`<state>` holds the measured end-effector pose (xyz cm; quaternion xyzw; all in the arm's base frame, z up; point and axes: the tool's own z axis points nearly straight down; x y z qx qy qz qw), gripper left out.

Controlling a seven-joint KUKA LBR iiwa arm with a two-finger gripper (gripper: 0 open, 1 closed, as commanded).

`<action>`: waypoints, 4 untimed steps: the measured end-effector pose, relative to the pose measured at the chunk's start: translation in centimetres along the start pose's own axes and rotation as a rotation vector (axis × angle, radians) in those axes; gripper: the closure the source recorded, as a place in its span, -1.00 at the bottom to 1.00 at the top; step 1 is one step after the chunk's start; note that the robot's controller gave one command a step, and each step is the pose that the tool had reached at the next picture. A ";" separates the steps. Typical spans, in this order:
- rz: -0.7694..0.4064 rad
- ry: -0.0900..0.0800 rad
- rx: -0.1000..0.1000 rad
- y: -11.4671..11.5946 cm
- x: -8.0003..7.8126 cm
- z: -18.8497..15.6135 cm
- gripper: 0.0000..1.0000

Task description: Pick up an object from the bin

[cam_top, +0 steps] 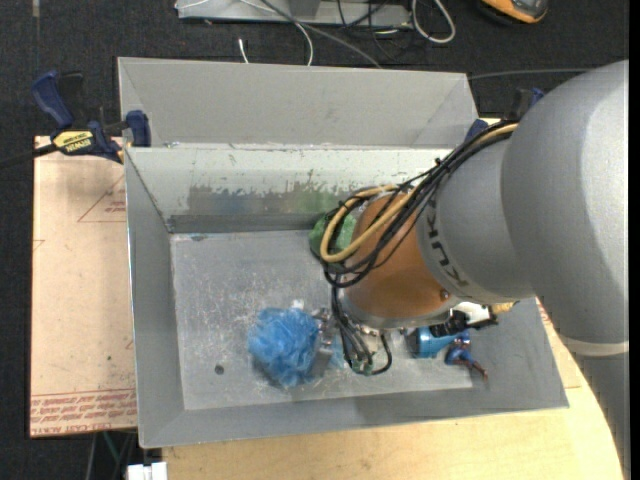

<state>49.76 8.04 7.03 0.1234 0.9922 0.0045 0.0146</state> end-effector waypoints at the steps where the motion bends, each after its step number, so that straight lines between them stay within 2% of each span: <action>1: 0.044 0.001 0.000 1.5 0.2 0.0 1.00; 2: 0.041 0.001 -0.001 1.6 0.2 0.0 1.00; 3: -0.109 -0.006 -0.002 -2.6 -0.3 -7.6 1.00; 4: 0.023 0.006 -0.001 1.4 0.1 -0.5 1.00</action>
Offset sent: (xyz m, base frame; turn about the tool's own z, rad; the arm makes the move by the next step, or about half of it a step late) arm 0.0031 0.0051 -0.0003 0.0342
